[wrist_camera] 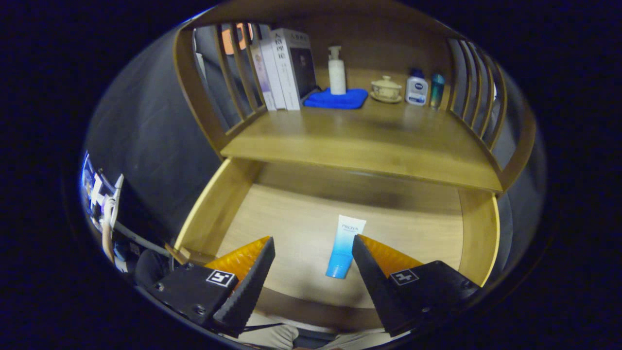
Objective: Pull open the drawer, take out the items inside it, and place them on the countertop above the cabinet.
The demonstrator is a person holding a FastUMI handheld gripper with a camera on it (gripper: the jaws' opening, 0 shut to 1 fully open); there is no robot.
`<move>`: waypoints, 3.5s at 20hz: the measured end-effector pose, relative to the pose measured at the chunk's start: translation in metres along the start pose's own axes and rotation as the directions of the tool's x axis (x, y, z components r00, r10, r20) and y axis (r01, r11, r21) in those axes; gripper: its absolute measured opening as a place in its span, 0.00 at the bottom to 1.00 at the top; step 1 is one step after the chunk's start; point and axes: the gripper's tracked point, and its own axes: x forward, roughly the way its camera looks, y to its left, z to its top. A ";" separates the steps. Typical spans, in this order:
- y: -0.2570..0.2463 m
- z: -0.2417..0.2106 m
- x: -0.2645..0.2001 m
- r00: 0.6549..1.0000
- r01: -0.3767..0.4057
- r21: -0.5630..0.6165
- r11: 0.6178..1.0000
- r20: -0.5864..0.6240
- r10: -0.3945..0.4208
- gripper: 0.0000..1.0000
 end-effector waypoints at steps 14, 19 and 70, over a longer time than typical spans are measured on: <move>-0.029 -0.035 0.070 0.935 0.124 0.114 0.986 -0.347 -0.078 0.92; -0.035 -0.041 0.074 0.908 0.158 0.067 0.985 -0.403 -0.118 0.80; -0.043 0.103 -0.112 0.956 0.152 0.104 0.983 0.236 -0.173 0.42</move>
